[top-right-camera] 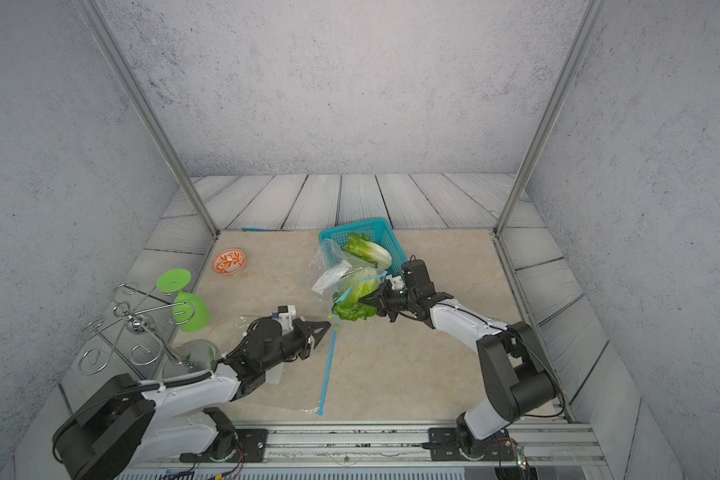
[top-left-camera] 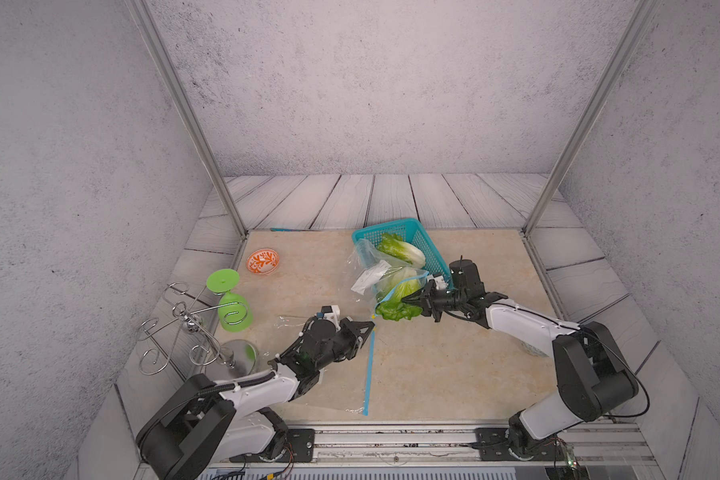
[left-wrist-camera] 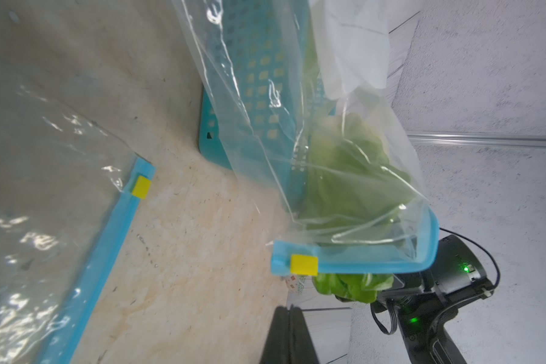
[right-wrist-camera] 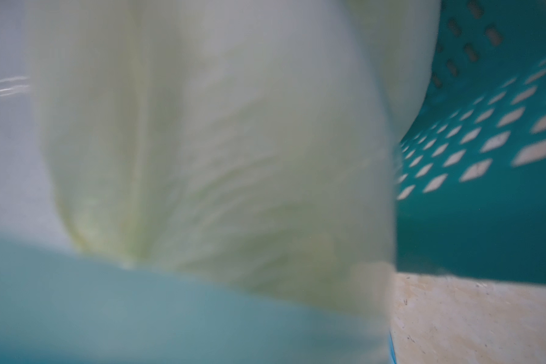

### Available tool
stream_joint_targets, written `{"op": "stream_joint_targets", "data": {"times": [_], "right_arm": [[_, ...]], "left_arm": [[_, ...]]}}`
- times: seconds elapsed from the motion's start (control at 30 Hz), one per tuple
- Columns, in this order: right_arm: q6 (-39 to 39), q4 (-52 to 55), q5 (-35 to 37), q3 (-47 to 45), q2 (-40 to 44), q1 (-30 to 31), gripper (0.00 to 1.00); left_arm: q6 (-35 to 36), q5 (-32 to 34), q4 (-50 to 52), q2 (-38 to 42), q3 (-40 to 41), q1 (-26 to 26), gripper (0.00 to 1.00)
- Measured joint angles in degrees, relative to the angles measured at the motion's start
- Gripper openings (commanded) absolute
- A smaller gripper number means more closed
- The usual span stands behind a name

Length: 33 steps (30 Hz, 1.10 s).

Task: Put the chinese cabbages into a zipper bag and zip it
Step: Place the Chinese cabbage in the zipper food storage bag.

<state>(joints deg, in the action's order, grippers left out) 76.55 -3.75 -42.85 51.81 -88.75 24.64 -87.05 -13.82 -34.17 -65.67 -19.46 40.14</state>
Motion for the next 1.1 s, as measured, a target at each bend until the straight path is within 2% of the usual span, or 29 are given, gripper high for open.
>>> {"op": "stream_joint_targets", "data": {"times": [0.13,0.23,0.4,0.57,0.77,0.97,1.03,1.1], "right_arm": [[-1.66,2.03,1.6,0.92,0.0,0.55,0.0],[-2.69,3.13,1.88,1.36,0.0,0.63,0.0],[-3.96,4.76,2.16,2.1,0.0,0.7,0.0],[-5.01,6.43,2.43,2.89,0.0,0.7,0.0],[-6.08,7.04,2.47,3.02,0.0,0.7,0.0],[-6.73,7.21,2.47,3.04,0.0,0.7,0.0],[-6.78,7.28,2.47,3.04,0.0,0.7,0.0],[-6.8,7.34,2.45,3.04,0.0,0.7,0.0]], "left_arm": [[10.93,-4.24,19.28,7.93,-8.94,-4.28,0.27],[22.36,-6.75,31.85,8.55,-18.88,-7.91,0.36],[42.66,-11.32,47.45,-1.53,-34.64,-7.8,0.47],[59.1,-7.74,59.6,-11.1,-44.94,-3.56,0.52],[72.94,-0.96,66.66,-19.37,-56.74,2.86,0.51],[79.34,3.58,69.85,-25.38,-60.87,4.48,0.42],[80.61,5.38,70.62,-26.4,-61.42,4.63,0.34],[81.61,6.58,70.9,-26.62,-61.61,4.63,0.2]]}}
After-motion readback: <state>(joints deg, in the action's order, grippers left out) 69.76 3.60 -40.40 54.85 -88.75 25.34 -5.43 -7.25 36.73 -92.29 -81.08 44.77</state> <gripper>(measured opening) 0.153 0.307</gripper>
